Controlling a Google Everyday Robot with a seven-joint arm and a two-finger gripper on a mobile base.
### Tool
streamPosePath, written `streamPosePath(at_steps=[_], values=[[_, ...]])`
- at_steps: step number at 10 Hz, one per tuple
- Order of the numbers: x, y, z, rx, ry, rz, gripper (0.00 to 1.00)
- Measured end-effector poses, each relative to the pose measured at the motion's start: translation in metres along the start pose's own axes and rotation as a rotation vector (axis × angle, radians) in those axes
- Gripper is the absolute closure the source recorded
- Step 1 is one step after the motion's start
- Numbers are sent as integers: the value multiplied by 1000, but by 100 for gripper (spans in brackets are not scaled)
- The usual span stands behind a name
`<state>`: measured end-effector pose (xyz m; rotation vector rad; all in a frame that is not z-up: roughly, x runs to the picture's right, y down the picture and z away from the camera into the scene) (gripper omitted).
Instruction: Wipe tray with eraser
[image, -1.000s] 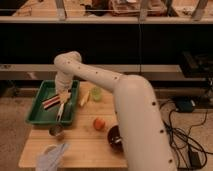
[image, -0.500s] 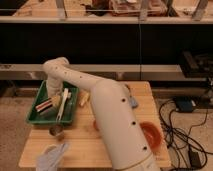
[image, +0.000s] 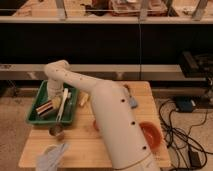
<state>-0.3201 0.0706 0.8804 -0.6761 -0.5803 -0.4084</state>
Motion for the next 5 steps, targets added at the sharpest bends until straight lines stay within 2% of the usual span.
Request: streamPosePath(at_steps=[3,5], values=[[13,12,2,-10,5,28,100],[45,13,-9,7,28,80,100]])
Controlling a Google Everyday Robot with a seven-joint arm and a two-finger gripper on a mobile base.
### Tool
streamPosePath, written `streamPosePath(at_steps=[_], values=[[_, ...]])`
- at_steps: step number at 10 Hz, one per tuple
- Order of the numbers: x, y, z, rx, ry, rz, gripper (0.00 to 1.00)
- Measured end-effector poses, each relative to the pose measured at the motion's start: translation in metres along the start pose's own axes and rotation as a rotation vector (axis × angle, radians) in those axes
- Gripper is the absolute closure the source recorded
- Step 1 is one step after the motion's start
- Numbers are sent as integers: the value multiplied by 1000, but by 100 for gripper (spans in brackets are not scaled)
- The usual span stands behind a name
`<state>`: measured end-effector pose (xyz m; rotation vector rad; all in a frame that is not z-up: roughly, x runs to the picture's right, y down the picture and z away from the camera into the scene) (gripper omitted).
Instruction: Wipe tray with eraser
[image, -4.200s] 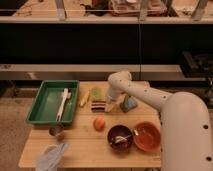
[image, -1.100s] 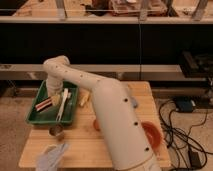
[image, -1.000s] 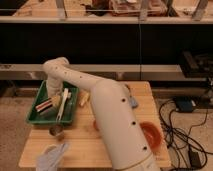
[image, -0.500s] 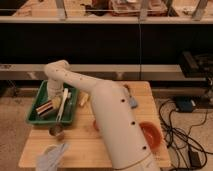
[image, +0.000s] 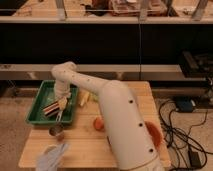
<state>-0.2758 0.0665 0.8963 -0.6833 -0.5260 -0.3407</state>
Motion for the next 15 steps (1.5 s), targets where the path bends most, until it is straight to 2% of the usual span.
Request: streamPosePath(at_steps=[2,4,6,8,11,13,15], values=[[21,-24,-8,24,21,27,100],[28,-59,-8,44,36,40,100],[14,-79,-3,59,32,37,100],[-23,-94,2,69,30,-7,100],[-72,-87,6,63,30,-113,100],[-82,-69,9,38,29,-142,100],[-72,-42,11,-5,25,-152,100]])
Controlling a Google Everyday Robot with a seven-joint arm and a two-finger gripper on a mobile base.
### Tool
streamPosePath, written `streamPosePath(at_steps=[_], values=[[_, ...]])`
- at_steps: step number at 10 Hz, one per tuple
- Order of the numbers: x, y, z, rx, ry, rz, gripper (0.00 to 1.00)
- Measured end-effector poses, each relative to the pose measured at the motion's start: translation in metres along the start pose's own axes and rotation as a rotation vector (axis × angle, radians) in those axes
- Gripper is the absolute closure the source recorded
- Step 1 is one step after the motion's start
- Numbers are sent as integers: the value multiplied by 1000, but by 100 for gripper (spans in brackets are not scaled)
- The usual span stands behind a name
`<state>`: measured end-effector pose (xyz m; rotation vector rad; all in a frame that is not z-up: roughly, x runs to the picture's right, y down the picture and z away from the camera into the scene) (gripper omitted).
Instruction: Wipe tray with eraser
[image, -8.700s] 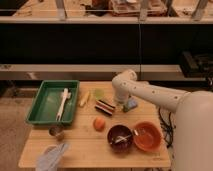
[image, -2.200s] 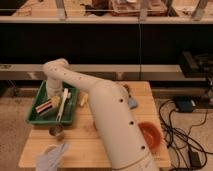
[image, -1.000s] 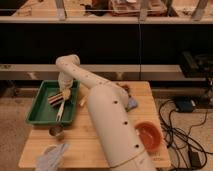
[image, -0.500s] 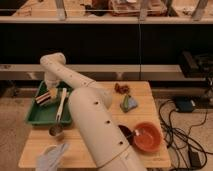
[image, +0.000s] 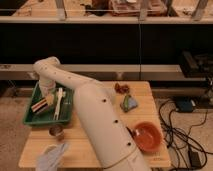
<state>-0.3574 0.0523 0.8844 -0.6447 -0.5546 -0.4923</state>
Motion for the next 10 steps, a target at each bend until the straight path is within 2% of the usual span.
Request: streamPosePath(at_steps=[3,5,6,8,9,10], values=[[26,43,-4,-44,-6,12,100],[52,63,-13,-46,2,54,100],[64,69,-18,-36,10,84,100],[82,64,-31,-7,28,118,100],[87,54,-39,16,32,124,100],[85,46,-42,23,34,119,100]])
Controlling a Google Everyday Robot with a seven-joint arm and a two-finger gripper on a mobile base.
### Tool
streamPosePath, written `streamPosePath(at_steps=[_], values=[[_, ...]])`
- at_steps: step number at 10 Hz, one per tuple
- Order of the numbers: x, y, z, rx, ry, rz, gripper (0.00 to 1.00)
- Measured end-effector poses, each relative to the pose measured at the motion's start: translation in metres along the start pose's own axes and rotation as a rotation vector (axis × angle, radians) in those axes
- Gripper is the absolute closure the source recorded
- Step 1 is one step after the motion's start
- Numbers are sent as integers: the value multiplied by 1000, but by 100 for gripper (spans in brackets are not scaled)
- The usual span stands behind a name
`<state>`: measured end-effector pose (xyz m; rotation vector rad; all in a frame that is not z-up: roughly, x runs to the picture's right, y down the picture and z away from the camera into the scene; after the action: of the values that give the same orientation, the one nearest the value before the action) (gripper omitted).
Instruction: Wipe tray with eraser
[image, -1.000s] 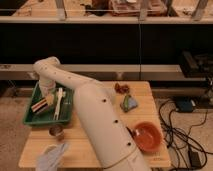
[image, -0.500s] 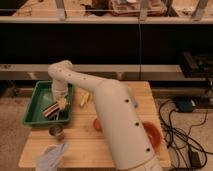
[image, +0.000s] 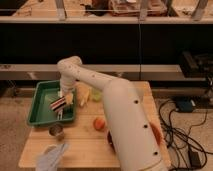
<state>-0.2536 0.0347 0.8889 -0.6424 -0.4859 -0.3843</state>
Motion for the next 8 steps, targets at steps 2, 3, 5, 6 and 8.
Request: streamPosePath(at_steps=[2,3,5,6,8], values=[[-18,-19,8,1,1,-12,100],[-31,-30,16,-2,-1,-19,100],[-64,-49,33,-6,-3,-51,100],[-78,-55,37,-6,-11,-70,100],[-93,-52,40,-9,-14,-101,100]])
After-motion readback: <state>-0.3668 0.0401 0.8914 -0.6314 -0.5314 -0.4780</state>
